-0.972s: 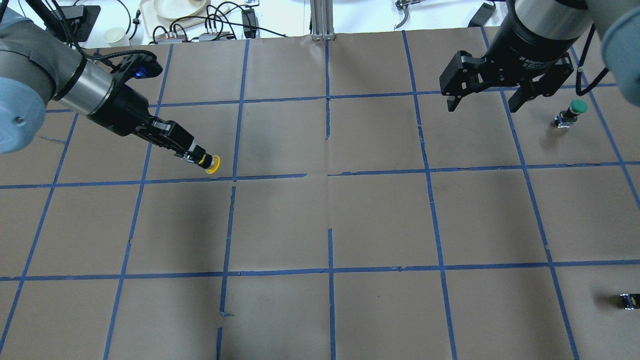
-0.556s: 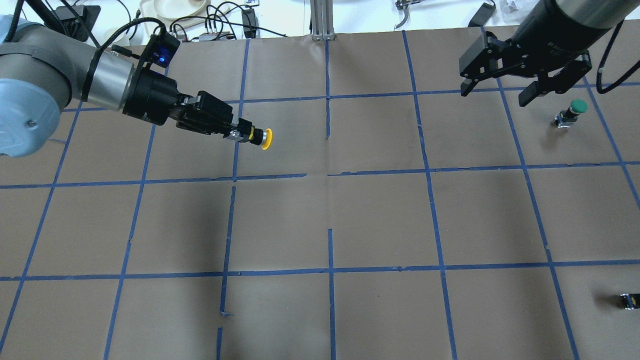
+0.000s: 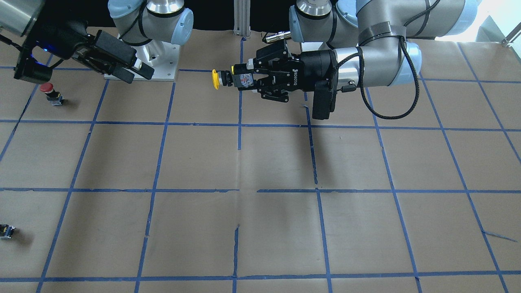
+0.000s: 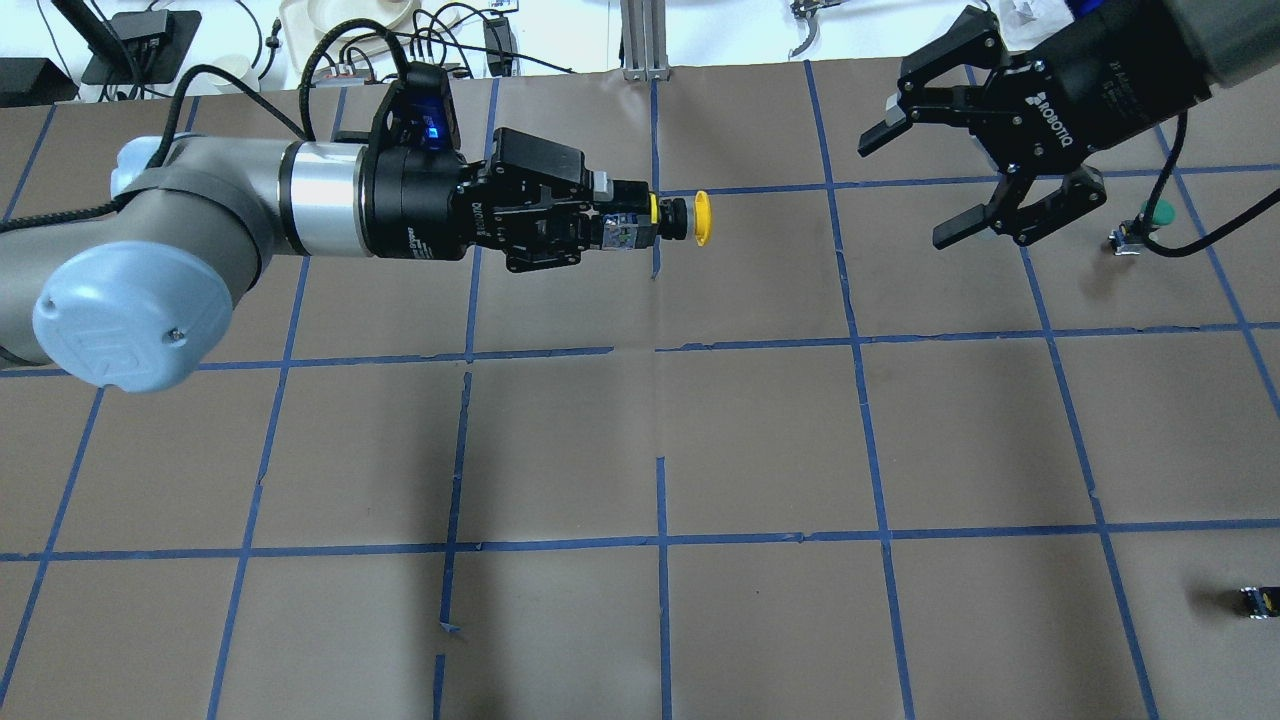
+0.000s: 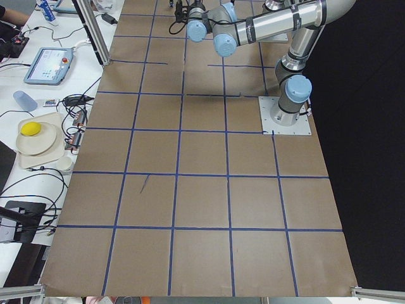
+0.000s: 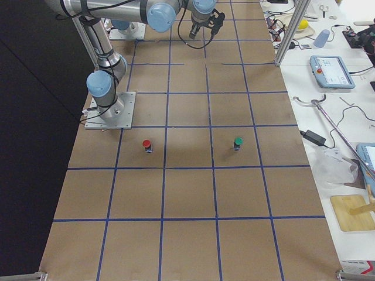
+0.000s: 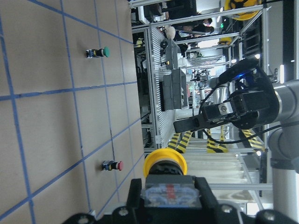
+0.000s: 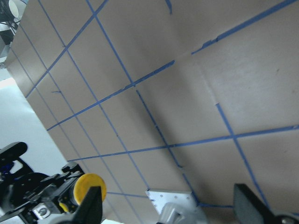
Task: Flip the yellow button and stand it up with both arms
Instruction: 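Carry the yellow button up toward the table center, turning it sideways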
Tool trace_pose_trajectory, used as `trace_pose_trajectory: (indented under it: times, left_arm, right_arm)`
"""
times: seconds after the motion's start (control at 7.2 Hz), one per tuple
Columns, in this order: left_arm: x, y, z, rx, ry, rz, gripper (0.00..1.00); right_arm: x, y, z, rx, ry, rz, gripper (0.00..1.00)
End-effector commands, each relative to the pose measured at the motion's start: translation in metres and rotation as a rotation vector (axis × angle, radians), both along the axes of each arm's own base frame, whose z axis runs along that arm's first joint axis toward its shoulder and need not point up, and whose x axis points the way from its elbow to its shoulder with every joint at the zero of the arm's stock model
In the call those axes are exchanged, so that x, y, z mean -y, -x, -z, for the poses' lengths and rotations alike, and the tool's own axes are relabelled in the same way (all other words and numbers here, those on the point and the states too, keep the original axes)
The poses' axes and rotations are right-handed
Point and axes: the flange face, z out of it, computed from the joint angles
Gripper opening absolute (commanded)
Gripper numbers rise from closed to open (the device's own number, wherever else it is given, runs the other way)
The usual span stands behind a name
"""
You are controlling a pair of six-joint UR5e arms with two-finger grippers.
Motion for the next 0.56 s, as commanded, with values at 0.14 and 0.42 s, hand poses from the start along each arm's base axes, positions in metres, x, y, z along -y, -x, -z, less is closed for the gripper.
trace_pose_trajectory:
  times: [0.14, 0.42]
  left_arm:
    - [0.002, 0.003, 0.001, -0.119, -0.04, -0.052, 0.04]
    - [0.003, 0.003, -0.005, -0.137, -0.06, -0.059, 0.04]
  right_arm:
    - [-0.004, -0.016, 0.009, 0.205, -0.318, 0.234, 0.98]
    - [-0.007, -0.03, 0.009, 0.331, -0.451, 0.3, 0.97]
